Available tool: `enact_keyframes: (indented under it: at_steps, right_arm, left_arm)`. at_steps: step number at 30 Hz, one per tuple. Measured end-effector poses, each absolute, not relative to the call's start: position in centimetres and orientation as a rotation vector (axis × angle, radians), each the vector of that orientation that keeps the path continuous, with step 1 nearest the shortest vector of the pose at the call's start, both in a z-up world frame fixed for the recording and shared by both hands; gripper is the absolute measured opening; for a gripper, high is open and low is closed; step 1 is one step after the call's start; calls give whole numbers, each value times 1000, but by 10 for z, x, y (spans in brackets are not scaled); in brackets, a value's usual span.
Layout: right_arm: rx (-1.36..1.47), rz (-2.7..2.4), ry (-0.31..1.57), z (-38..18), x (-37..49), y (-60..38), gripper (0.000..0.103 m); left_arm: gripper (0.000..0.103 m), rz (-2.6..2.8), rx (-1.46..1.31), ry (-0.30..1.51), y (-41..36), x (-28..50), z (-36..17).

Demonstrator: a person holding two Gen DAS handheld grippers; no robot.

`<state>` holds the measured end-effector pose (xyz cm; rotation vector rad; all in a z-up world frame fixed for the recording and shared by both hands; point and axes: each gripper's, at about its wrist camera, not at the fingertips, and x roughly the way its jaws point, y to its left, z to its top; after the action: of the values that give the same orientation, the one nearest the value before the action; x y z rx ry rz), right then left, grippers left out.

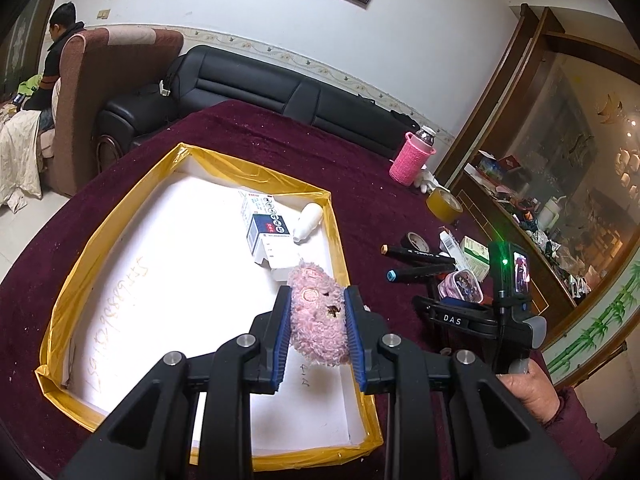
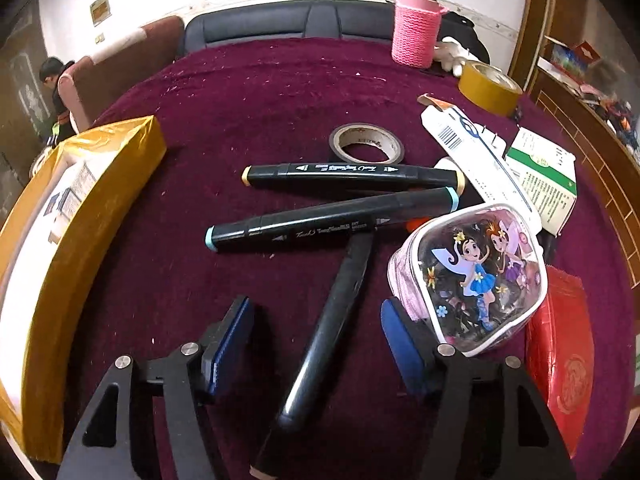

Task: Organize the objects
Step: 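Carry the pink toy toward the tray with the left tool while the right tool grasps a black marker, then release the pink toy in the tray with the left tool while the right tool drops the marker there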

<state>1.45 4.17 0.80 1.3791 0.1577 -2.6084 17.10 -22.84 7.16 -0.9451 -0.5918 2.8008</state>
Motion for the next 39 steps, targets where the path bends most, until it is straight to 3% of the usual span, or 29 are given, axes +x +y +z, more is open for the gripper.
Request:
enact_keyframes:
  at_steps: [1,3,4,5,17,29,39]
  right_arm:
    - [1367,-2611,169,9,17,41,66]
    - [1349,-2605,182,10,23,40,43]
    - [1350,-2601,184,10,22,40,25]
    - [1349,-2592,170,10,24,42,16]
    - [1203,-2436,-199,39,62,69,16]
    - [1061,-2205,-295,90,72,19,17]
    - [1233,-1939,-362,61,34,-82,17]
  left_arm:
    - [25,2801,-948,-588,-228,172,71]
    - [25,2804,-953,-585,-228,172,71]
    - [25,2804,-955,-587,-228,173,71]
    - [25,2804,-956,-590,-227,173,71]
    - [25,2870,-940,-553,-238,177,87]
    - [25,2996,-1011,-358,-269,138,107]
    - [25,2934,-1251,-408,-298,61,73]
